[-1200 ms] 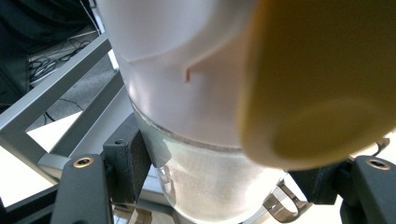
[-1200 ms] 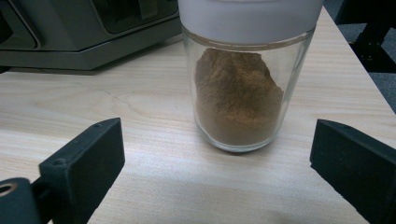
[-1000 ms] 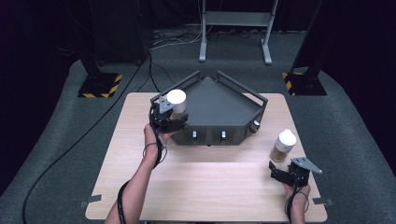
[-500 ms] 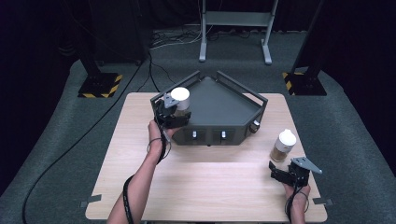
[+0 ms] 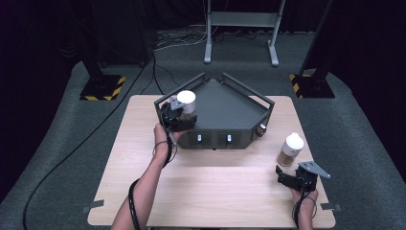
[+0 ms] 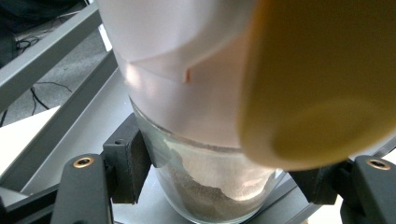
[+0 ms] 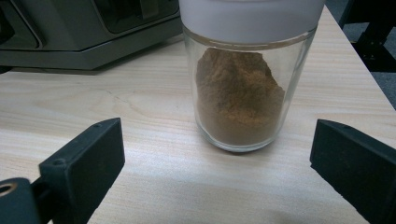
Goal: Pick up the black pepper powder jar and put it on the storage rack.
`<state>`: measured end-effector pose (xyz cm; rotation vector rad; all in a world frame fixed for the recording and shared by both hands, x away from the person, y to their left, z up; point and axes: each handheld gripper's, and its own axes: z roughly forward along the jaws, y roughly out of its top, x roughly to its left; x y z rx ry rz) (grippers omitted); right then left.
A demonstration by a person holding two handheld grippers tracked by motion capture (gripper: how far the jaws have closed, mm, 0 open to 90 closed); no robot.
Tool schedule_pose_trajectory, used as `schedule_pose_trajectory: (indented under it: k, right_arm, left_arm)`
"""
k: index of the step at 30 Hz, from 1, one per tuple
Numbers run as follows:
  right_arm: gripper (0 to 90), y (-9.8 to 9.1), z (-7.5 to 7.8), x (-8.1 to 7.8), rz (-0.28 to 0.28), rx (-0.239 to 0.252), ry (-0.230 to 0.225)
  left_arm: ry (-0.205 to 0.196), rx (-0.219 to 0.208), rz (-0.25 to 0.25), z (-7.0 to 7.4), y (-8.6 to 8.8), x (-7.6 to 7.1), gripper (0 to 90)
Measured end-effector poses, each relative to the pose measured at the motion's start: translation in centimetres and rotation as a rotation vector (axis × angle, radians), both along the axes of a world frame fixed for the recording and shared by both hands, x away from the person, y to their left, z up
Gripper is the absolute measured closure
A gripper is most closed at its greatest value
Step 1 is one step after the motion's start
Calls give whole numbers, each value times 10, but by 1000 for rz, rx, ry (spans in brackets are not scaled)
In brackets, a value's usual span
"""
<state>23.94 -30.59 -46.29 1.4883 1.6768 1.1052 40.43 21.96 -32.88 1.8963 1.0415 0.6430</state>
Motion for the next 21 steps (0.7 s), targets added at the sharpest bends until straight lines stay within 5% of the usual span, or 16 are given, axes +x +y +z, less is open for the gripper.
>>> schedule_pose_trajectory:
  k: [21]
  right_arm:
    - [23,0,0,0,-3,1,-2]
  left_arm:
    - [-15,-36,3,-9,0,4,303]
